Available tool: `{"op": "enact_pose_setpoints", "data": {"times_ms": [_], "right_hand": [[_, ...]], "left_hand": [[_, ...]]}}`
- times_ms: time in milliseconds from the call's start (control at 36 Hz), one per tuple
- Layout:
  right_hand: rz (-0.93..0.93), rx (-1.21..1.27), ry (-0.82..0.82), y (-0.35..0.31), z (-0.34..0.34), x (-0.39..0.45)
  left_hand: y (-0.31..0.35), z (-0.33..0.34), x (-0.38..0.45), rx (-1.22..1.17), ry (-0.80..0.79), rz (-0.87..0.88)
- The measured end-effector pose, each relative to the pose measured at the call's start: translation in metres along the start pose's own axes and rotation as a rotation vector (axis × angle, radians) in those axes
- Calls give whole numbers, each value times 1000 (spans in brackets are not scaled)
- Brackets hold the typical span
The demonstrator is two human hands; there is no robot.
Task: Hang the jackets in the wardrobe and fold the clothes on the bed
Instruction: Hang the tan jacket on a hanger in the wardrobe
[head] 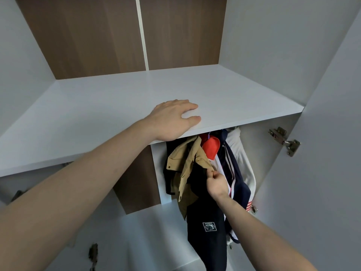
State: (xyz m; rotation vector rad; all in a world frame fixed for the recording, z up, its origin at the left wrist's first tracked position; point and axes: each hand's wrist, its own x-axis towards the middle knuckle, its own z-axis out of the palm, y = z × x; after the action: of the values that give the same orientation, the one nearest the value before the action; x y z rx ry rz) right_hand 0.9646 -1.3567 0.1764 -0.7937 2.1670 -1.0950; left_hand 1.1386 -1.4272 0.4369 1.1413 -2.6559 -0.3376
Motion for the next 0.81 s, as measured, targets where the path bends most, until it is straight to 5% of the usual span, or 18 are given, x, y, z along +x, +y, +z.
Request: {"op": "enact_pose_setpoints", "data": {"times_ms": [417,806], "right_hand": [[-104,-193,-218,-4,-25,-7],[-165,66,-337,-11,-72,-33]], "left_hand": [[3,0,-4,-42,-4,-33],[21,2,-31,-5,151,-54]]}}
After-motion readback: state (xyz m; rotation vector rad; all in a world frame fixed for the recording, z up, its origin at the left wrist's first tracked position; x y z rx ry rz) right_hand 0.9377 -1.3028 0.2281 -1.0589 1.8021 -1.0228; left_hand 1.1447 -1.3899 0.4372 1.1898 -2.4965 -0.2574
